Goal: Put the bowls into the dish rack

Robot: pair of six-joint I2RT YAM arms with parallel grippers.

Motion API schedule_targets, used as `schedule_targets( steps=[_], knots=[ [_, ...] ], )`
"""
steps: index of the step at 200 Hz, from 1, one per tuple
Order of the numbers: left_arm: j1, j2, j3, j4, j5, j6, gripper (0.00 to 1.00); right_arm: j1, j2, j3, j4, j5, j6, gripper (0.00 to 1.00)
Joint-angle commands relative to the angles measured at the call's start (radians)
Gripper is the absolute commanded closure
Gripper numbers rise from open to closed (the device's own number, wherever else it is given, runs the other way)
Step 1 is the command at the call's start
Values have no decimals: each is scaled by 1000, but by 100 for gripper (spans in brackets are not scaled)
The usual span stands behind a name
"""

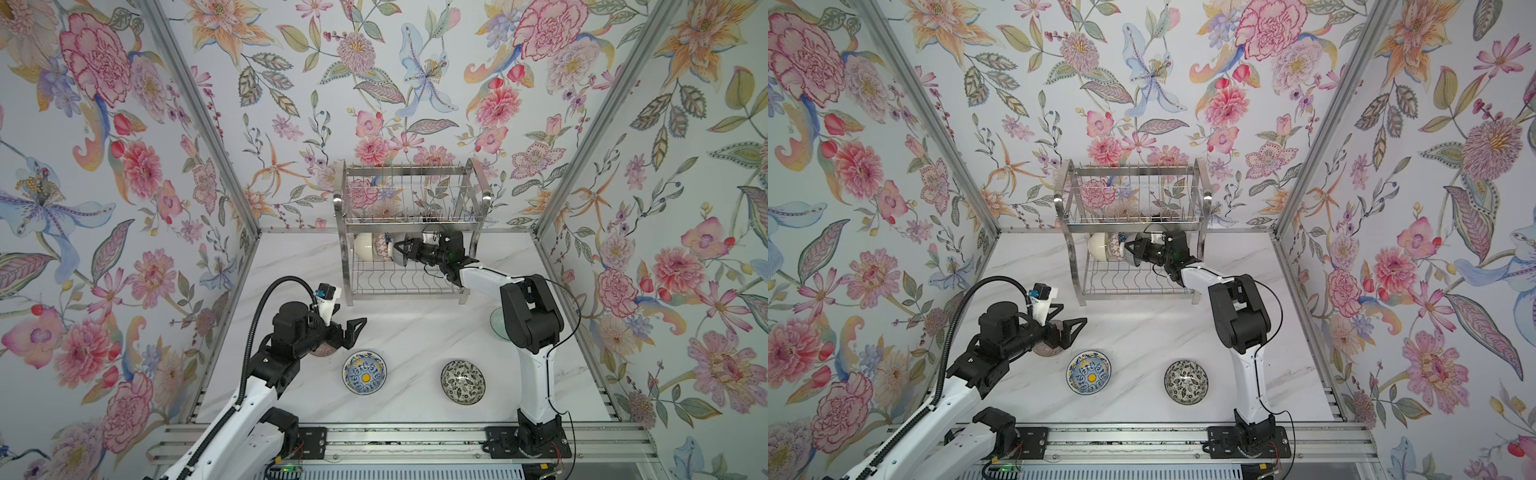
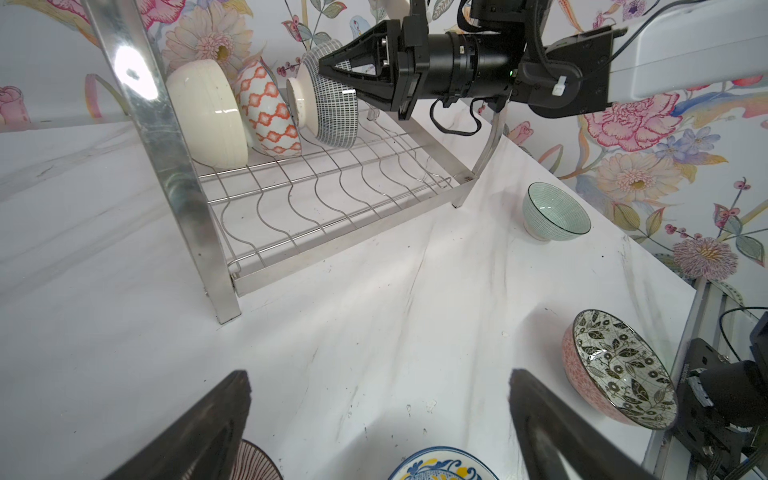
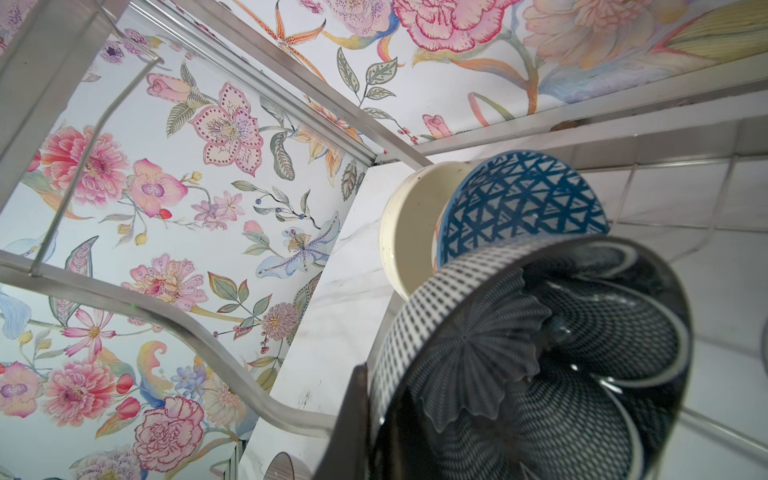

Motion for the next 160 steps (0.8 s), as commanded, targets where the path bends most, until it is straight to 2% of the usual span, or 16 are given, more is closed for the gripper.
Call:
schedule_targets(
  steps=[1, 48, 88, 160],
  knots=[
    [-9, 15, 57, 21, 36, 41, 1, -6, -3, 34, 31, -18, -47, 97],
    [-9, 54, 94, 19, 58, 92, 1, -13, 3, 50, 14, -6, -72, 97],
    [-9, 87, 131, 33, 36, 114, 1, -16, -9, 27, 32, 40, -78, 98],
    [-9, 153, 167, 63, 20, 162, 1, -29, 24, 63, 54, 57, -58, 97]
  ],
)
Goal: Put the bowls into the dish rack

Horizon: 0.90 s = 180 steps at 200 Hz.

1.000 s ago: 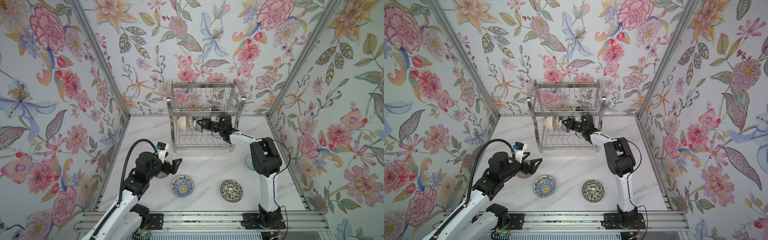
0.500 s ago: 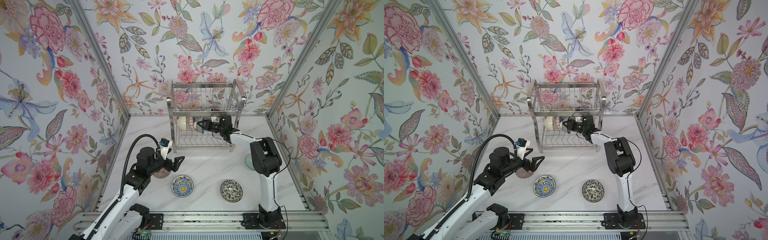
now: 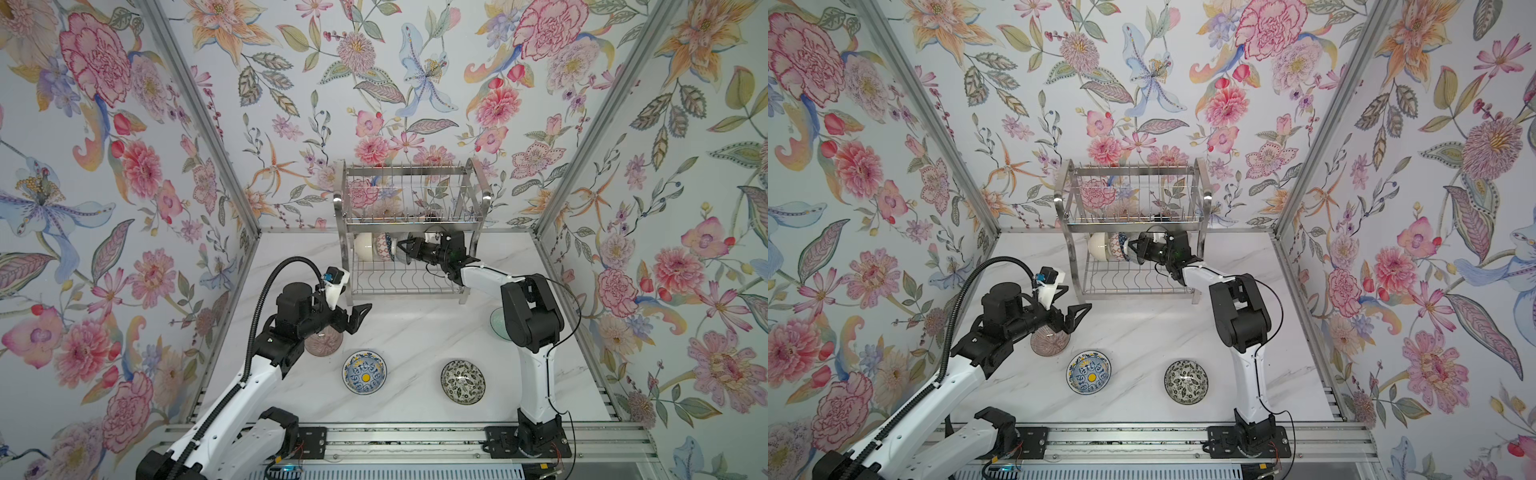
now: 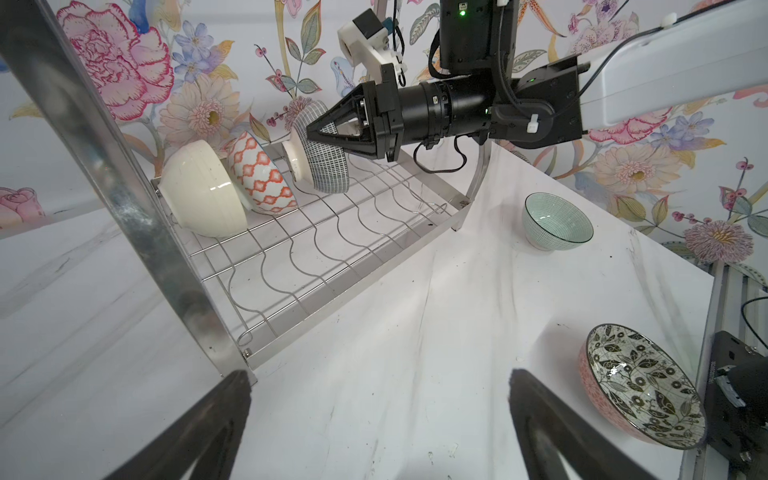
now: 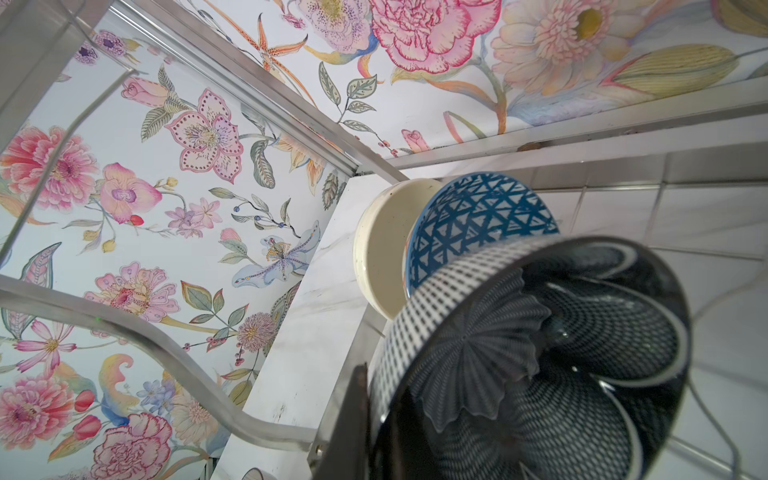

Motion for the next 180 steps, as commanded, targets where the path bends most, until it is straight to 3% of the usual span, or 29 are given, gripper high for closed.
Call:
schedule_targets(
  steps=[1, 93, 180],
  knots=[
    [-8, 9, 19, 41, -1, 38, 1, -10, 15, 53, 68, 10, -11, 97],
    [-6, -36, -136, 214, 52, 24, 1, -13, 93, 133, 35, -17, -16, 97],
    [-6, -37, -181, 262, 68, 2, 1, -18, 165, 198, 72, -53, 42, 96]
  ],
)
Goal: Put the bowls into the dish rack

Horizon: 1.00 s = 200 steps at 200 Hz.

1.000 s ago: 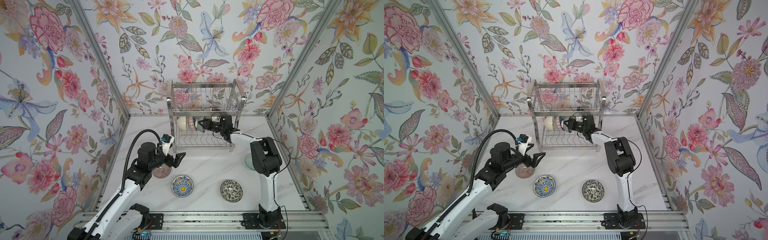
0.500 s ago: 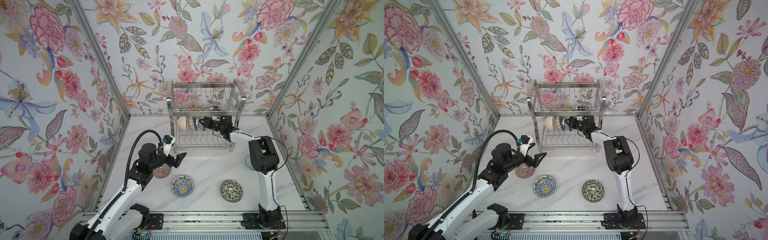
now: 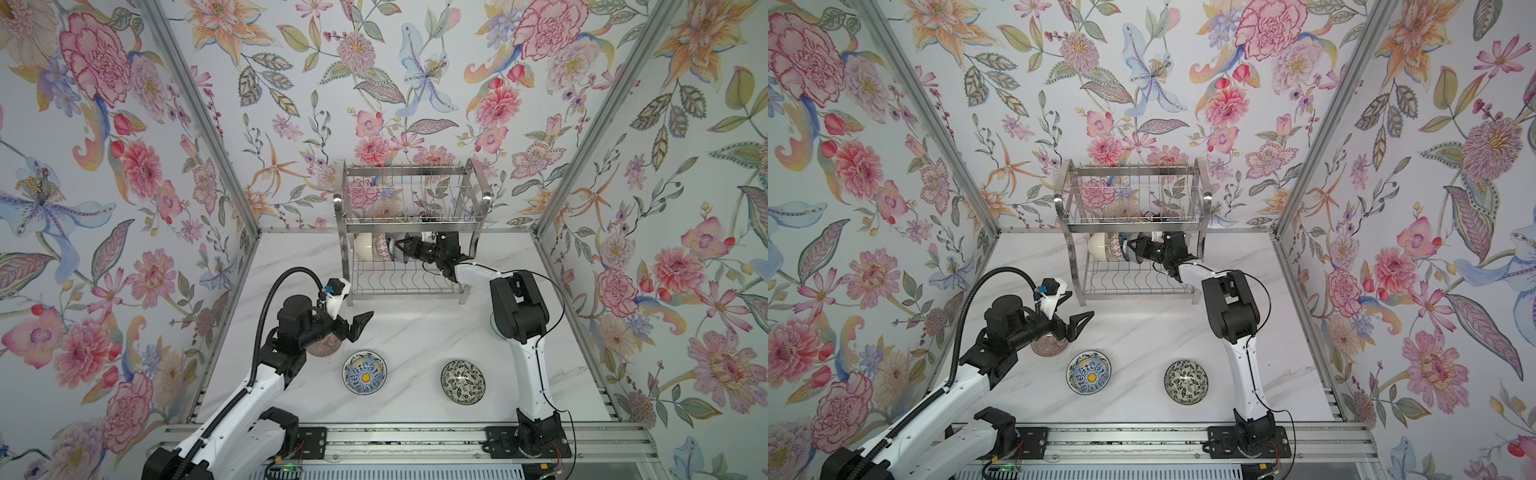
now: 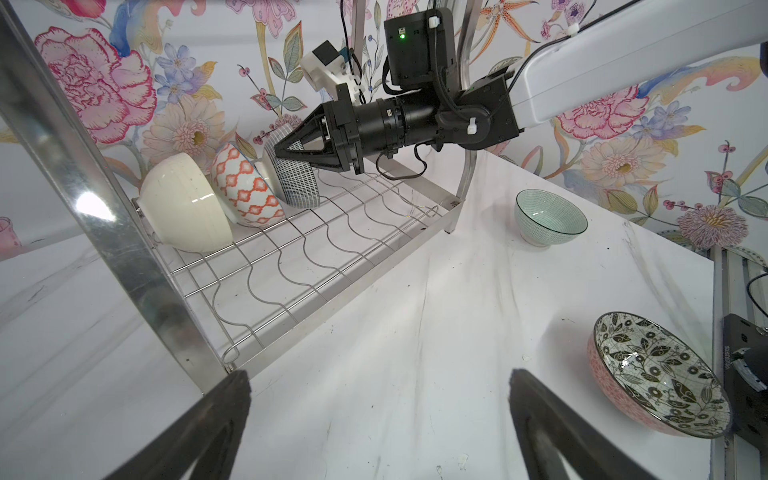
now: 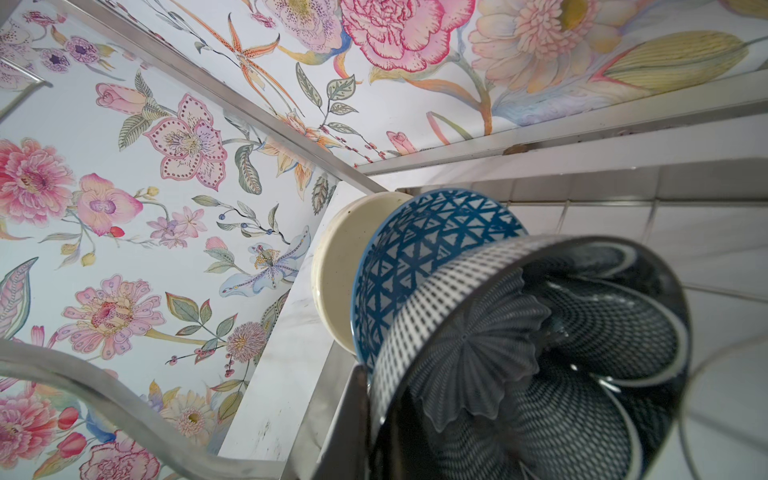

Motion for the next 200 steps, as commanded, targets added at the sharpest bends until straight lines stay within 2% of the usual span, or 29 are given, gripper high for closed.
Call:
schedule_targets(
  steps=[1, 102, 200],
  knots=[
    [-7, -5, -15, 43, 22, -12, 1, -10, 15, 54, 69, -28, 19, 96],
    [-9, -11, -24, 48, 28, -18, 1, -39, 89, 89, 168, -72, 147, 94],
    [-27, -10, -22, 28, 21, 2, 1, -50, 115, 96, 163, -67, 160, 90]
  ],
)
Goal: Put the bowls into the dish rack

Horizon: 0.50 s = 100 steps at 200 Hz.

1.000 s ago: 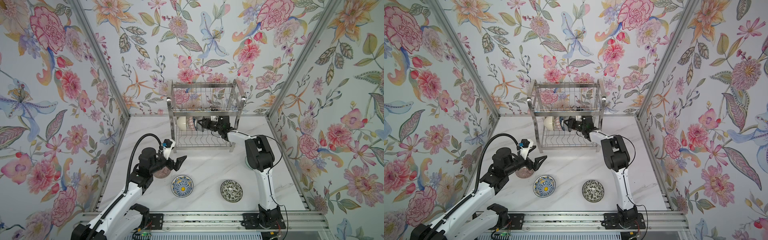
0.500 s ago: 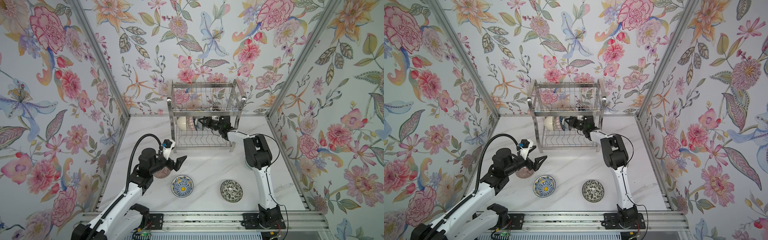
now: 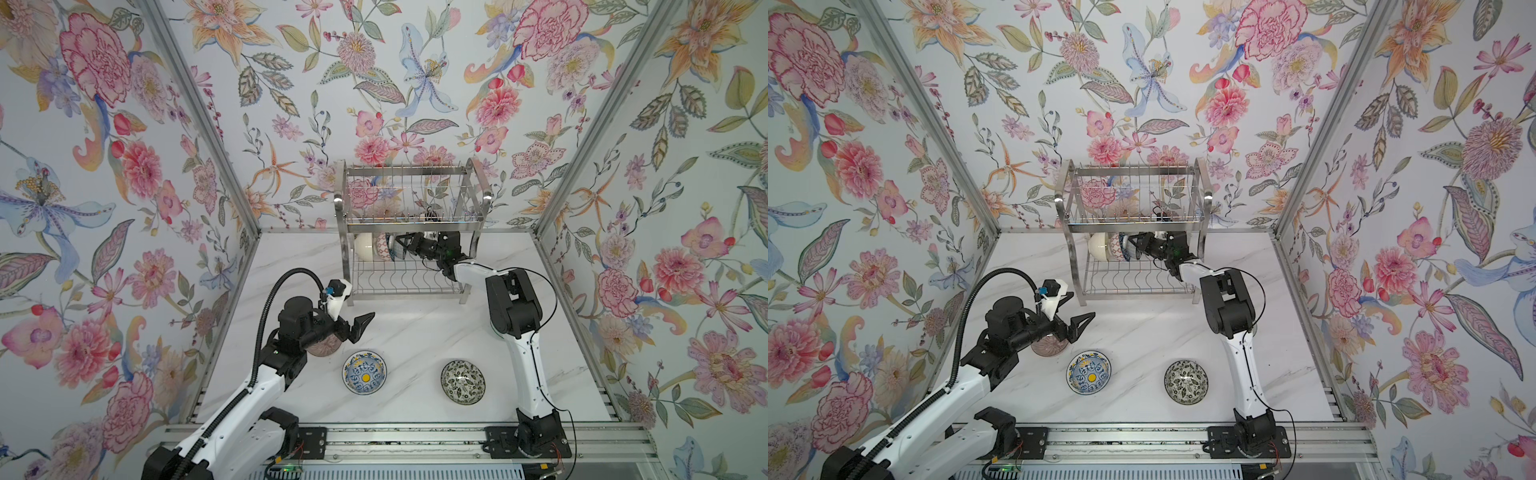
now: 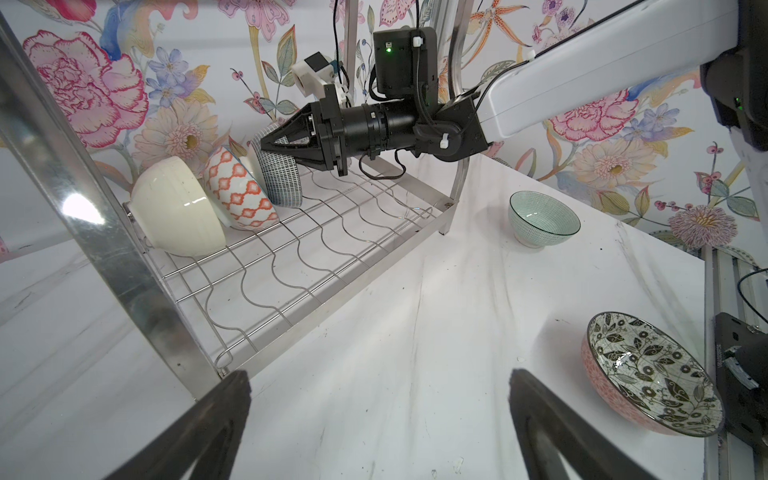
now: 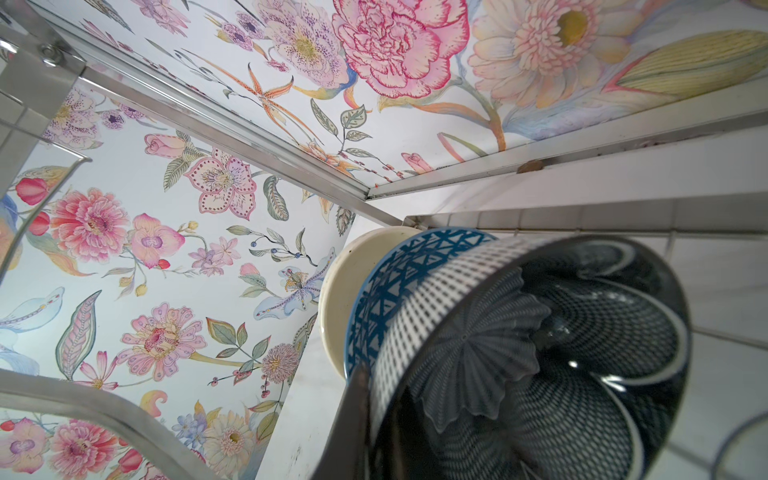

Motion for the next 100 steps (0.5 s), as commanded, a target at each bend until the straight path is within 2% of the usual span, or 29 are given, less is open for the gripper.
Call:
schedule_targets(
  steps=[1, 70, 100],
  knots=[
    [-14, -10, -9, 3, 18, 9, 1, -23, 28, 27, 40, -13, 2, 90],
    [-23, -13, -9, -5, 9, 18, 1, -23, 5, 3, -32, 61, -52, 90],
    [-24, -14, -9, -7, 6, 18, 1, -21, -2, -6, -46, 77, -63, 85]
  ],
)
